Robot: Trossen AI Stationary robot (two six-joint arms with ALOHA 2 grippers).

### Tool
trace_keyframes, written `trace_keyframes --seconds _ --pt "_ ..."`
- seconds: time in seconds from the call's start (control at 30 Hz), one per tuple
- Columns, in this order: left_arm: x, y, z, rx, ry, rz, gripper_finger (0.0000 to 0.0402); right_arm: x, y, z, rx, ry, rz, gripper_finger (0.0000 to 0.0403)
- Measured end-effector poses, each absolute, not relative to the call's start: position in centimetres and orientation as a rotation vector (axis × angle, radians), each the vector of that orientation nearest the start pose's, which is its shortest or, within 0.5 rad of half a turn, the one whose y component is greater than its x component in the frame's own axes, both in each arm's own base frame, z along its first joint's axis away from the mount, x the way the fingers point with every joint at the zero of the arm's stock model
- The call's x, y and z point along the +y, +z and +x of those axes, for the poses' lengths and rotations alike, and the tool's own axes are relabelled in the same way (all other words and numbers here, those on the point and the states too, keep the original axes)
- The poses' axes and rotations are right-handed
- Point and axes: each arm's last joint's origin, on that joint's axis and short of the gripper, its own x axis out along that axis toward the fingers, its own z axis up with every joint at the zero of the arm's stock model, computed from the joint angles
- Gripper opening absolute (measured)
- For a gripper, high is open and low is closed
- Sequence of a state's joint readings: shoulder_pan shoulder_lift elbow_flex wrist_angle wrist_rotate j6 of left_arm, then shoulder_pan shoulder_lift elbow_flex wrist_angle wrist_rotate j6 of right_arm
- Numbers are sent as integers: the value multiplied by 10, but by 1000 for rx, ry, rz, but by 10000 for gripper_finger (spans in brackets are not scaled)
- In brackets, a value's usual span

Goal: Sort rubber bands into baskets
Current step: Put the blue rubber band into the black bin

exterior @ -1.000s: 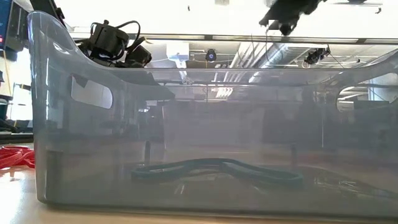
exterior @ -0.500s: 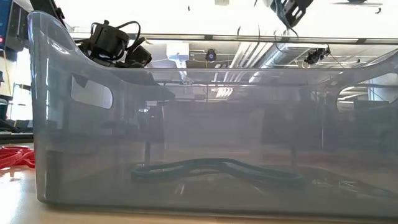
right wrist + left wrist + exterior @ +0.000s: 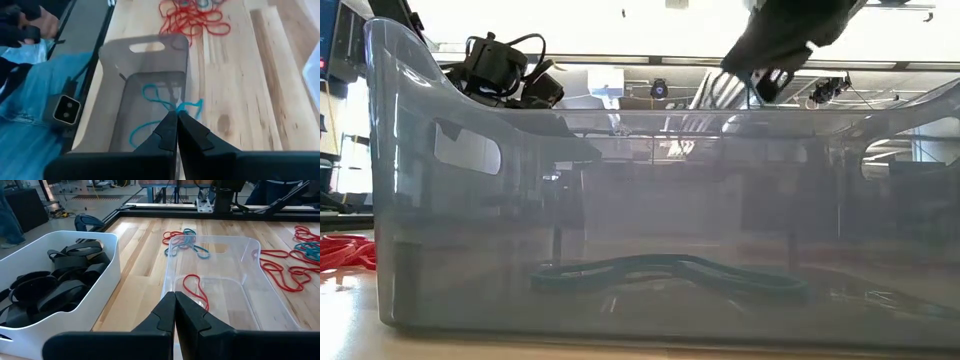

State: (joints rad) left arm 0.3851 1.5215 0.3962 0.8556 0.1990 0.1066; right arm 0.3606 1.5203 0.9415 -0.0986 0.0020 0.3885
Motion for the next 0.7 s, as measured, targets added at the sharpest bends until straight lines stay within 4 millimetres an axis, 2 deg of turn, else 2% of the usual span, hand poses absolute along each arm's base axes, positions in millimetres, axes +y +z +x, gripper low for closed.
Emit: trace_keyframes --seconds 0.7 --pt "92 145 242 278 170 25 0 88 185 321 858 238 297 0"
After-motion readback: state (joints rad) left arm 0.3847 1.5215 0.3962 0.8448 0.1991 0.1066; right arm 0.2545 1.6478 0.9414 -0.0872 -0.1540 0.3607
